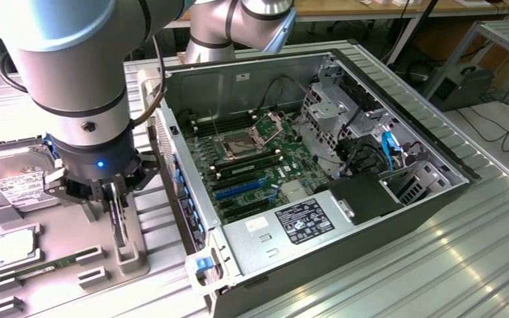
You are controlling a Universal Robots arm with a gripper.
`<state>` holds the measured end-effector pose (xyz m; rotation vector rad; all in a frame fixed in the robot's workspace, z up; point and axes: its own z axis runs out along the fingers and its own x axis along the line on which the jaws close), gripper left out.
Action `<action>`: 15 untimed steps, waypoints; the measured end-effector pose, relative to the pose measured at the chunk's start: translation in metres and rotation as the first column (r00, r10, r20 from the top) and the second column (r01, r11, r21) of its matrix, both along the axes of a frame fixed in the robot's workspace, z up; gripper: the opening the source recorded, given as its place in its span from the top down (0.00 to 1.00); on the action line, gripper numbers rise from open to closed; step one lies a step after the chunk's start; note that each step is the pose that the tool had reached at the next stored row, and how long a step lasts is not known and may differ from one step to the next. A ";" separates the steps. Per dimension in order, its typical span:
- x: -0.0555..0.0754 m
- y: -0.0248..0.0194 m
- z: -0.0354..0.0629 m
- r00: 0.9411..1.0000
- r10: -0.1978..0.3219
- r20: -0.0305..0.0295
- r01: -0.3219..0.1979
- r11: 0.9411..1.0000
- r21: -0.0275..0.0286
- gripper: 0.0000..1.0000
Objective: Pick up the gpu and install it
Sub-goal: 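Pick up the gpu and move the gpu toward the slot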
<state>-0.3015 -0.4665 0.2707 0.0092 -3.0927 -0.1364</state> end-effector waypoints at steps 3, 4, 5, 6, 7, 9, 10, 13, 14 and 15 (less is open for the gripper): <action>0.000 0.0000 0.0089 1.000 0.000 0.000 0.000 1.000 0.001 0.72; 0.000 0.0000 0.0109 1.000 0.000 0.000 0.000 1.000 0.001 0.72; 0.000 0.0000 0.0127 1.000 0.000 0.000 0.000 1.000 0.001 0.72; 0.000 0.0000 0.0151 1.000 0.000 0.000 0.000 1.000 0.001 0.72; 0.000 0.0000 0.0166 1.000 0.000 0.000 0.000 1.000 0.001 0.72; 0.000 0.0000 0.0205 1.000 0.000 0.000 0.000 1.000 0.001 0.72; 0.000 0.0000 0.0223 1.000 0.000 0.000 0.000 1.000 0.001 0.72; 0.000 0.0000 0.0271 1.000 0.000 0.000 0.000 1.000 0.002 0.72; 0.000 0.0000 0.0284 1.000 0.000 0.000 0.000 1.000 0.002 0.72; 0.000 0.0000 0.0302 1.000 0.000 0.000 0.000 1.000 0.003 0.72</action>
